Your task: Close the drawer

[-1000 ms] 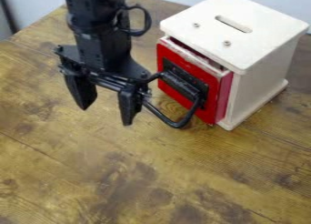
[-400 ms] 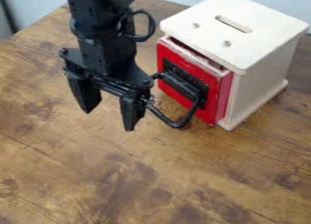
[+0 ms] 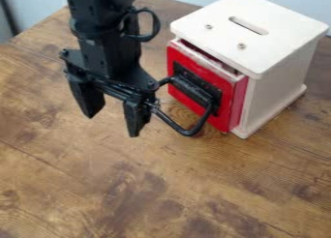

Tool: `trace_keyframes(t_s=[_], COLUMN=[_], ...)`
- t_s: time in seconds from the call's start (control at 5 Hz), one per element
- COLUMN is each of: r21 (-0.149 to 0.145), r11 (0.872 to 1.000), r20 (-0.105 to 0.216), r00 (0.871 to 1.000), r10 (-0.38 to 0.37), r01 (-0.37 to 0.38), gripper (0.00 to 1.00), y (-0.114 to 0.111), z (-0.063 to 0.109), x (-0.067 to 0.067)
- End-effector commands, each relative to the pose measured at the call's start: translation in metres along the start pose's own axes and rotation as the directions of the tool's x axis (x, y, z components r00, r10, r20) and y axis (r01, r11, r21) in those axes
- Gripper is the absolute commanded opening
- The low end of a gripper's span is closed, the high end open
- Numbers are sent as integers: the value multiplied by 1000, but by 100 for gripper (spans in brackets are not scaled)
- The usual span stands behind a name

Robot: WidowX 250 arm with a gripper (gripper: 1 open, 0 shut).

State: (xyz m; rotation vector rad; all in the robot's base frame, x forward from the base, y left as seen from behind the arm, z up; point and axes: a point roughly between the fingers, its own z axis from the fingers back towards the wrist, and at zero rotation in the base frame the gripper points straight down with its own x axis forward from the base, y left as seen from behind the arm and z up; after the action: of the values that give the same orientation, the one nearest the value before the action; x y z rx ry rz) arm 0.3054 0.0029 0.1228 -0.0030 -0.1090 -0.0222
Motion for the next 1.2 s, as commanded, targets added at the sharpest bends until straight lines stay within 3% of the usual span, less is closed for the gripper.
trace_keyframes(t_s=[0.0,0.2,1.0], r21=[7,8,7], r11=[1000,1000,1000], r20=[47,41,71], r00=[999,999,997], r10=[22,28,15], r01=[-22,-29,-16], gripper=[100,100,100], y=[8,6,-4], z=[15,17,29], x=[3,0,0])
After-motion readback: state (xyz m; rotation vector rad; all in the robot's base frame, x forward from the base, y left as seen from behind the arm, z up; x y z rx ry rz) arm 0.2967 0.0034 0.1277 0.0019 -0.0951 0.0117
